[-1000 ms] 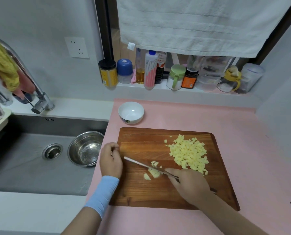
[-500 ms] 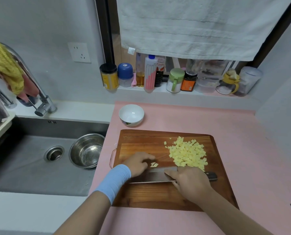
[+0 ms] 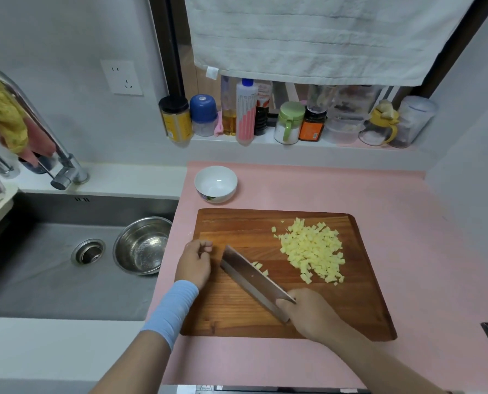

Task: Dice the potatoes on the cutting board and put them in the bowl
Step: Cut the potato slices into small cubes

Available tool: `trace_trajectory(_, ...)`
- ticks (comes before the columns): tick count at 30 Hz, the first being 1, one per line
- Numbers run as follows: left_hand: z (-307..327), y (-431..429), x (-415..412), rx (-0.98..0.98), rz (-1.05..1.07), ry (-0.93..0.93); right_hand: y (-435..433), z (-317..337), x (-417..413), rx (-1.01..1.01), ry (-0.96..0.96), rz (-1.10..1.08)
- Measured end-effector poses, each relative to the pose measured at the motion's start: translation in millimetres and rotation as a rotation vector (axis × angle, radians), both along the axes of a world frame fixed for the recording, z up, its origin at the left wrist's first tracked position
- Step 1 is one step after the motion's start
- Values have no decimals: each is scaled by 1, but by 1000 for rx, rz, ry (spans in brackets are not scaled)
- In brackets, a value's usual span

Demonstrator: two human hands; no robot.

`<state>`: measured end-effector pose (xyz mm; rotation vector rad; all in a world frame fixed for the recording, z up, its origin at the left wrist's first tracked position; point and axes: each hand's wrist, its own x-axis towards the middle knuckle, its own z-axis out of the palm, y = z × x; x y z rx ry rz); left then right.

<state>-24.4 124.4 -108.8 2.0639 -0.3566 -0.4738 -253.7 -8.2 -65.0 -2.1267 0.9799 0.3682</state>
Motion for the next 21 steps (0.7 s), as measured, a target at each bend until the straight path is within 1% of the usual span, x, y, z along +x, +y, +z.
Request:
trace_trajectory(2, -5, -8, -4, 34, -55, 18, -10, -1, -7, -106, 12, -64)
trace_trajectory(5, -8, -23, -14, 94, -153, 16, -29, 1, -16, -207, 19, -151)
trace_trajectory(8, -9, -43, -25, 103, -217, 4, -51, 9, -25, -141, -1, -181)
trace_trajectory(10, -11, -57, -31, 134, -255, -62, -62, 14, -32, -108, -19, -165)
trace_trajectory(13, -14, -82, -38, 229, -346, -174, -85, 19, -42, -111, -57, -187)
trace_trajectory(17, -17, -125, -47, 309, -438, -214, -124, 28, -53, -141, -101, -195)
trace_trajectory(19, -16, -147, -59, 266, -421, -190, -142, 32, -57, -143, -109, -182)
trace_trajectory(21, -15, -163, -76, 178, -305, -98, -158, 33, -59, -131, -118, -164)
